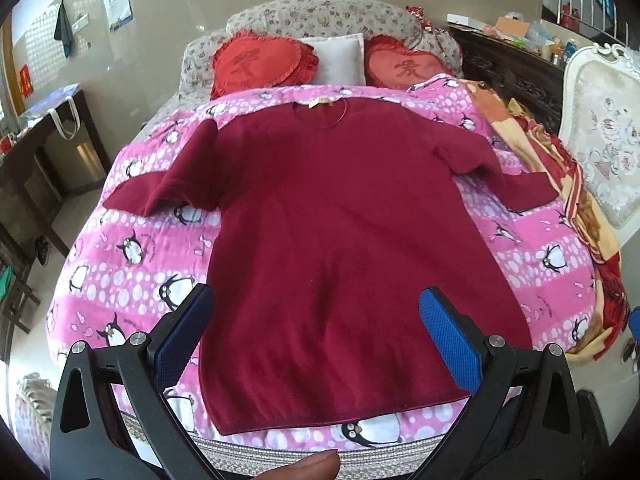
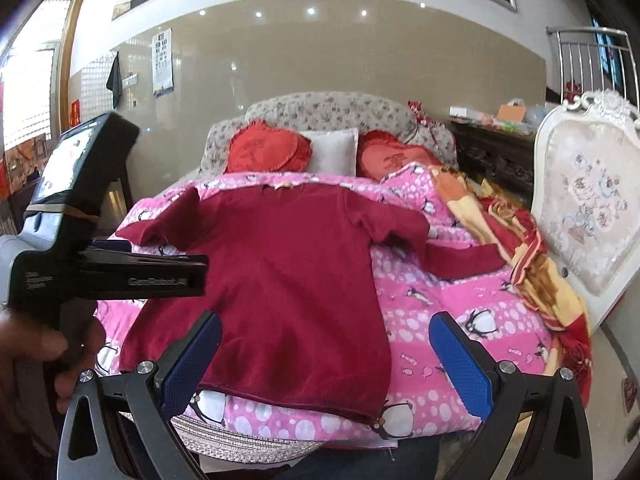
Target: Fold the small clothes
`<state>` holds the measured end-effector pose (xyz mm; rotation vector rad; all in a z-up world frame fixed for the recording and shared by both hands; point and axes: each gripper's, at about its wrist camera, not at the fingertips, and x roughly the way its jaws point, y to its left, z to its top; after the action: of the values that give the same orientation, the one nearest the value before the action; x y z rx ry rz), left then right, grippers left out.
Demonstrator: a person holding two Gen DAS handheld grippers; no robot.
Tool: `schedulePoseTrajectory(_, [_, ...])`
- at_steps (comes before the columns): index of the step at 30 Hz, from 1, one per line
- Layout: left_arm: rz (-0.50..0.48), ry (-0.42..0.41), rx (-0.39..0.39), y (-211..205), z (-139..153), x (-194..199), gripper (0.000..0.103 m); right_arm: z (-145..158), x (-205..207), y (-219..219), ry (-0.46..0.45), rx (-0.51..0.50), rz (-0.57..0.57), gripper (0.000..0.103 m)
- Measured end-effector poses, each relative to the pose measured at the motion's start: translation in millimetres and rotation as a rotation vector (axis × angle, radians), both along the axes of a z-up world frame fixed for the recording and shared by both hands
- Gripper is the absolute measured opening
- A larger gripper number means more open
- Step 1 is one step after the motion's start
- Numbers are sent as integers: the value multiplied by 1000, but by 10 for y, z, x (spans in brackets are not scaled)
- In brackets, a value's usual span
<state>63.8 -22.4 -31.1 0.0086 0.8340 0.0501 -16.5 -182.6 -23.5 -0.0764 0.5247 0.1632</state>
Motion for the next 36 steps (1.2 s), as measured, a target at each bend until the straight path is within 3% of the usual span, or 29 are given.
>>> schedulePoseTrajectory(6, [24,36,-25,122,-126,92,103,43,127,-47,-28,8,-23,103])
schedulePoseTrajectory(10, [33,55,-38,178,-201,150,103,-158,409,-123,131,75,-12,103])
schedulePoseTrajectory(12, [38,65,-42,208,-249,180,103,-242,463,-117,166,72,-12,103])
schedulePoseTrajectory(30, [58,291,-51,344,-1119,610,103,-785,972,80,341,41,20,103])
schedulePoseTrajectory(36, [48,331,-83,396,-1284,688,103,-963,1223,143,399,37,45,103])
